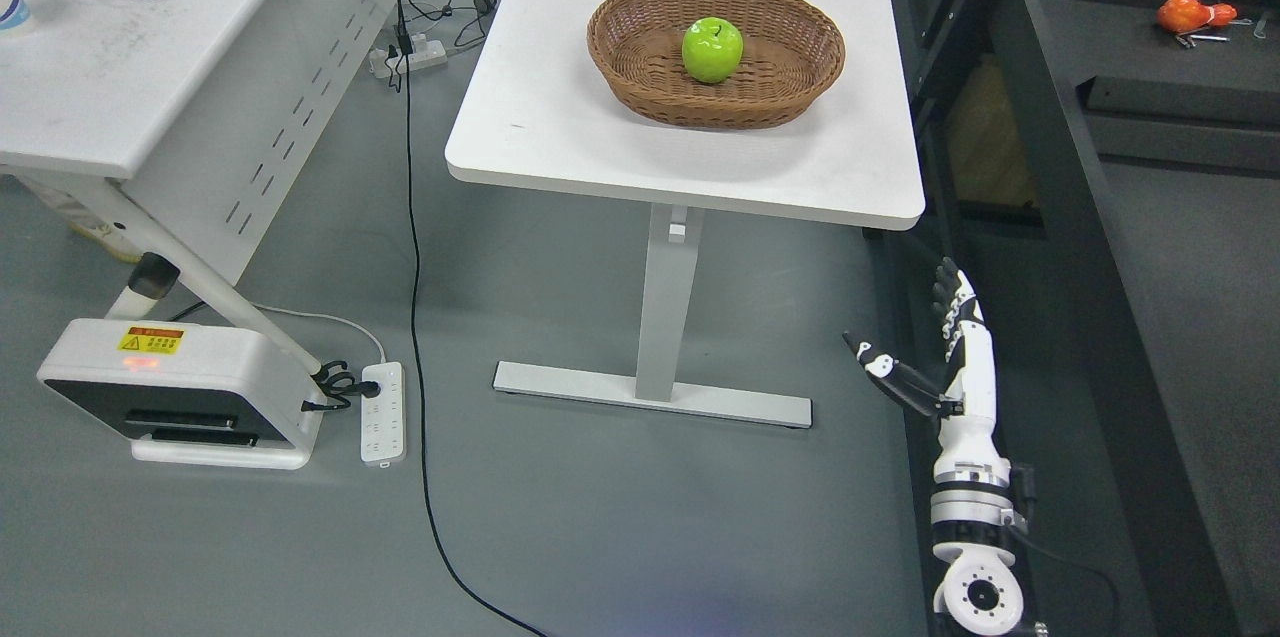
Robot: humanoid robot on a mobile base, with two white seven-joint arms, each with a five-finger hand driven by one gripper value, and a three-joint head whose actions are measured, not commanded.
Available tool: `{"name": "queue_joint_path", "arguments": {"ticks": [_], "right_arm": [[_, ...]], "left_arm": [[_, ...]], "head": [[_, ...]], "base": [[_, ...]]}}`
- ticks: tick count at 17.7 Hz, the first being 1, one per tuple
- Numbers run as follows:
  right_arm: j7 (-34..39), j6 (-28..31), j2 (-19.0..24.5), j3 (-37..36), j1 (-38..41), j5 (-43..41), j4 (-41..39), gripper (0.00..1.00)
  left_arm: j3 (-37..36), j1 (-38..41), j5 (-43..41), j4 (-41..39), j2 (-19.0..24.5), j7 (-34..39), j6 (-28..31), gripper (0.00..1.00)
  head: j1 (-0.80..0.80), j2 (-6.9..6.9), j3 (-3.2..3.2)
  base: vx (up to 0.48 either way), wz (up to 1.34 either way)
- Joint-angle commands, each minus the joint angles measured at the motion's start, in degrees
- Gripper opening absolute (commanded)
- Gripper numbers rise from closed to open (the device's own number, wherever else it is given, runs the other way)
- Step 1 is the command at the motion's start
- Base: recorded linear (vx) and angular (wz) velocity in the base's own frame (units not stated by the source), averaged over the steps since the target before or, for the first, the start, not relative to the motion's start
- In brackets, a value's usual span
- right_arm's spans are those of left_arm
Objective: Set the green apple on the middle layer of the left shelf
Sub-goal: 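Drive toward the table while raising the right hand toward the basket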
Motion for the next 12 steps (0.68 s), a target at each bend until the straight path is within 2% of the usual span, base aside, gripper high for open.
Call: {"name": "queue_joint_path", "arguments": {"ticks": [1, 2, 6, 12], "right_arm": [[-1.0, 5.8, -7.3, 1.5, -2.3, 34.1, -0.3, 1.00], [-0.8, 6.7, -8.2, 1.6, -2.2, 32.8, -0.4, 1.00], [-0.8, 0.3, -8.6, 0.3, -1.7, 28.1, -1.8, 1.00], [-1.2, -0.2, -8.4, -0.1, -1.6, 26.5, -2.1, 1.00]], "left_arm": [[-0.1, 0.0, 0.0, 0.1, 1.0, 0.0, 0.0, 1.00], [0.1, 0.0, 0.0, 0.0, 1.0, 0.0, 0.0, 1.00], [0.1, 0.0, 0.0, 0.0, 1.0, 0.0, 0.0, 1.00], [-0.1, 0.0, 0.0, 0.0, 1.0, 0.0, 0.0, 1.00]], "head": [[0.00, 0.00, 0.00], [0.00, 0.00, 0.00], [0.00, 0.00, 0.00], [0.00, 0.00, 0.00]], "base": [[0.000, 0.00], [0.000, 0.00], [0.006, 0.00], [0.078, 0.04]]}}
